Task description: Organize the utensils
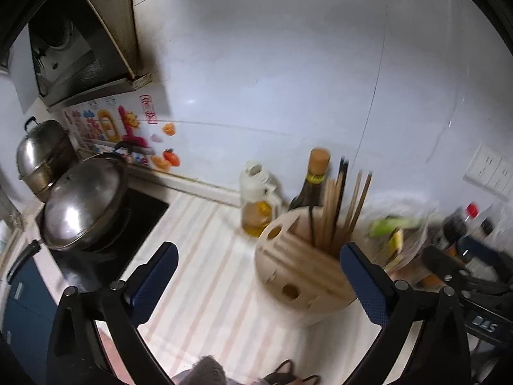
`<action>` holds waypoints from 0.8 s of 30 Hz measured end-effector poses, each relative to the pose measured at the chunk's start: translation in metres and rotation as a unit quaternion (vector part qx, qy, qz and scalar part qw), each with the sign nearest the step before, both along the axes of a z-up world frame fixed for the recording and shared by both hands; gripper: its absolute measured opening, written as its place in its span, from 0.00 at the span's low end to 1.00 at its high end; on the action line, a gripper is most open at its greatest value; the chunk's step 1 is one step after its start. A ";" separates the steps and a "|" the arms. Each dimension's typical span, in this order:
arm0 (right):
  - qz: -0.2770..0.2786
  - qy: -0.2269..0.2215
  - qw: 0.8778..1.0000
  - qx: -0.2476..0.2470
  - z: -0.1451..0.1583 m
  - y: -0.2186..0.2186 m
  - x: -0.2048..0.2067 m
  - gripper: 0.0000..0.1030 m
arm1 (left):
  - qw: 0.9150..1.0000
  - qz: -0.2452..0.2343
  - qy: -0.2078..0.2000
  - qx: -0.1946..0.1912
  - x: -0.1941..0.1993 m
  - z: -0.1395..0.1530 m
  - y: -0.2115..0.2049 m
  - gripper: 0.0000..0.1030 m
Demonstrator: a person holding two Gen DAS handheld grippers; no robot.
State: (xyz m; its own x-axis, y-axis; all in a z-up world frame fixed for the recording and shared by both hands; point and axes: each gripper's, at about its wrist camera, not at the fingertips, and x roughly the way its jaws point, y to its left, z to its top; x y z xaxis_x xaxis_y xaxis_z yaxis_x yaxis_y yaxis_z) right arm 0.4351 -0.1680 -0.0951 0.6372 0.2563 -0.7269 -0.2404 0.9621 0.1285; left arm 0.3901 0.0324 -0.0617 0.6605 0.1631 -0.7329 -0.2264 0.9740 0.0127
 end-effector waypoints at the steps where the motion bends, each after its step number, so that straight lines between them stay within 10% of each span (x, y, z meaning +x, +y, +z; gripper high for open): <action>1: 0.003 -0.004 1.000 -0.010 -0.002 0.003 -0.005 0.98 | 1.000 0.003 0.002 0.006 -0.003 -0.003 -0.001 1.00; 14: -0.018 -0.052 0.997 -0.051 0.017 0.001 -0.056 1.00 | 0.999 0.016 -0.029 0.022 -0.058 0.016 -0.007 1.00; 24: -0.072 -0.105 0.990 -0.060 0.061 0.003 -0.171 1.00 | 0.997 -0.043 -0.064 0.016 -0.144 0.043 -0.005 1.00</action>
